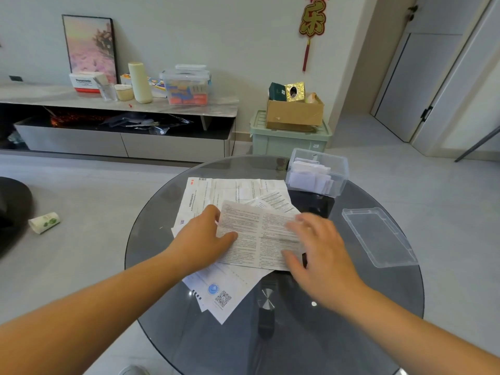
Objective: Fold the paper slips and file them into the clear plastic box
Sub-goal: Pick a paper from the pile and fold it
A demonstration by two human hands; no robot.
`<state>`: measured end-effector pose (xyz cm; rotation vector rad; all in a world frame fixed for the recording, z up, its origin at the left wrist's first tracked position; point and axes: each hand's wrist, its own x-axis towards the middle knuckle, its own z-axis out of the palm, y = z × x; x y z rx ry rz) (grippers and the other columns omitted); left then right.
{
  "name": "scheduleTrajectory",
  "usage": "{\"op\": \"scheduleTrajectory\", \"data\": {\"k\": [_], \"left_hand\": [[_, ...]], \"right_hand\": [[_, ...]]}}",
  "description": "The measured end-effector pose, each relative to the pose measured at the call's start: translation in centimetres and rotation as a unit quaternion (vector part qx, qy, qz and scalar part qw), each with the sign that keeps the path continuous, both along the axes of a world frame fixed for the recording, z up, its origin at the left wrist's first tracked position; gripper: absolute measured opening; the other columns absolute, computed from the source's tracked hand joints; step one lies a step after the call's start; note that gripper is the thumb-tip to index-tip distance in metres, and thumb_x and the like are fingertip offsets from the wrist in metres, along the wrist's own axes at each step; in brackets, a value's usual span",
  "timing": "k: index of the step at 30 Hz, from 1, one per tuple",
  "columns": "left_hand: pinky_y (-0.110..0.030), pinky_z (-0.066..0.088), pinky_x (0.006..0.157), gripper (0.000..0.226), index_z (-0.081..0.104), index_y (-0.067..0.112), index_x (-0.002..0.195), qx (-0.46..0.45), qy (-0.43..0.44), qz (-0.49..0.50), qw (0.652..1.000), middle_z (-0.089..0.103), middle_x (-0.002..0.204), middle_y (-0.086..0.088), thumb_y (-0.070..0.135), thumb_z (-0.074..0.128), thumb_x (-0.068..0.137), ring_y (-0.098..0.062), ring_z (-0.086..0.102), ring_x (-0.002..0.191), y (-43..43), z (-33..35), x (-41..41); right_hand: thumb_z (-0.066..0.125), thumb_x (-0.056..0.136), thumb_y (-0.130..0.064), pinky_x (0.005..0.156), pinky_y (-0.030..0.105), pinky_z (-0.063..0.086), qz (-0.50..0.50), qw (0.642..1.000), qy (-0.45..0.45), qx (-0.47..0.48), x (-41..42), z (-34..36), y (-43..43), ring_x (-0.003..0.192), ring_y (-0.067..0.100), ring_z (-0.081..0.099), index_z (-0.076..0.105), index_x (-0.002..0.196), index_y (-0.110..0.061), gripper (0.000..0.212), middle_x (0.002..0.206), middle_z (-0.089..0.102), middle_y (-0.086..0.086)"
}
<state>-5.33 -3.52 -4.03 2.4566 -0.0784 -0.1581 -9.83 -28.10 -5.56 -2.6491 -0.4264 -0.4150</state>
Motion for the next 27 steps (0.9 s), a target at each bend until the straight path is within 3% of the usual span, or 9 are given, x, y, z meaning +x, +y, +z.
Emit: {"op": "scheduleTrajectory", "data": {"k": [2, 5, 7, 10, 13, 15, 21, 27], "left_hand": [[-0.029, 0.060, 0.074, 0.061, 0.032, 0.027, 0.131, 0.020, -0.003, 0.009, 1.000, 0.062, 0.100, 0.009, 0.048, 0.070, 0.088, -0.010, 0.067, 0.084, -0.4, -0.3, -0.2], [-0.035, 0.053, 0.096, 0.085, 0.023, 0.025, 0.145, 0.111, -0.073, 0.003, 0.991, 0.047, 0.134, 0.000, 0.056, 0.072, 0.083, -0.018, 0.055, 0.115, -0.7, -0.8, -0.5], [-0.038, 0.036, 0.111, 0.082, 0.027, 0.027, 0.148, 0.187, -0.146, -0.047, 0.970, 0.030, 0.149, 0.000, 0.065, 0.062, 0.084, -0.021, 0.037, 0.134, -0.7, -1.0, -0.8], [-0.040, 0.016, 0.120, 0.069, 0.035, 0.038, 0.148, 0.227, -0.126, -0.169, 0.951, 0.020, 0.162, 0.002, 0.071, 0.034, 0.088, -0.020, 0.018, 0.148, -0.9, -1.2, -1.4], [-0.038, 0.010, 0.121, 0.055, 0.030, 0.042, 0.152, 0.244, -0.068, -0.199, 0.947, 0.015, 0.165, 0.004, 0.059, 0.034, 0.101, -0.019, 0.010, 0.151, -1.0, -1.7, -1.5], [-0.038, 0.009, 0.122, 0.054, 0.028, 0.044, 0.153, 0.248, -0.056, -0.197, 0.947, 0.013, 0.166, 0.006, 0.057, 0.036, 0.102, -0.018, 0.009, 0.152, -1.0, -1.5, -1.3], [-0.037, 0.007, 0.123, 0.054, 0.024, 0.043, 0.155, 0.259, -0.038, -0.220, 0.940, 0.009, 0.167, 0.006, 0.053, 0.034, 0.104, -0.017, 0.005, 0.153, -0.6, -1.3, -1.1], [-0.033, 0.023, 0.115, 0.065, 0.047, 0.040, 0.142, 0.251, -0.098, -0.202, 0.942, 0.041, 0.148, 0.012, 0.075, 0.036, 0.089, -0.012, 0.032, 0.136, -0.5, -0.4, -1.0]], "right_hand": [[0.034, 0.095, -0.055, 0.114, 0.040, 0.031, 0.076, 0.994, 0.034, -0.069, 0.0, -0.5, 0.1, 0.137, 0.013, 0.029, 0.060, 0.130, -0.032, 0.049, 0.148, 0.041, -0.010], [0.015, 0.092, -0.065, 0.113, 0.029, 0.019, 0.110, 0.980, 0.103, -0.131, 0.2, -1.1, -0.1, 0.140, 0.009, 0.022, 0.051, 0.138, -0.041, 0.063, 0.154, 0.033, -0.017], [0.011, 0.092, -0.066, 0.110, 0.027, 0.019, 0.105, 0.979, 0.107, -0.135, 0.6, -1.5, -0.3, 0.139, 0.007, 0.023, 0.048, 0.140, -0.043, 0.064, 0.153, 0.034, -0.020], [0.020, 0.095, -0.063, 0.101, 0.026, 0.020, 0.091, 0.984, 0.107, -0.112, 1.0, -1.5, -0.1, 0.135, 0.006, 0.028, 0.056, 0.131, -0.044, 0.054, 0.146, 0.040, -0.022], [0.039, 0.102, -0.051, 0.101, 0.027, 0.022, 0.091, 0.985, 0.100, -0.111, 1.3, -1.4, 0.2, 0.133, 0.008, 0.031, 0.060, 0.126, -0.043, 0.034, 0.143, 0.043, -0.023], [0.042, 0.103, -0.048, 0.102, 0.027, 0.024, 0.095, 0.985, 0.101, -0.103, 1.3, -1.4, -0.1, 0.132, 0.009, 0.033, 0.063, 0.125, -0.041, 0.032, 0.142, 0.046, -0.021], [0.026, 0.097, -0.053, 0.103, 0.028, 0.040, 0.105, 0.986, 0.083, -0.096, 1.7, -1.1, -2.5, 0.115, 0.010, 0.049, 0.075, 0.099, -0.029, 0.055, 0.123, 0.063, -0.017], [0.052, 0.100, -0.041, 0.107, 0.026, 0.035, 0.081, 0.990, 0.095, -0.061, 1.7, -0.6, -2.6, 0.123, 0.005, 0.047, 0.075, 0.102, -0.029, 0.026, 0.126, 0.063, -0.017]]}}
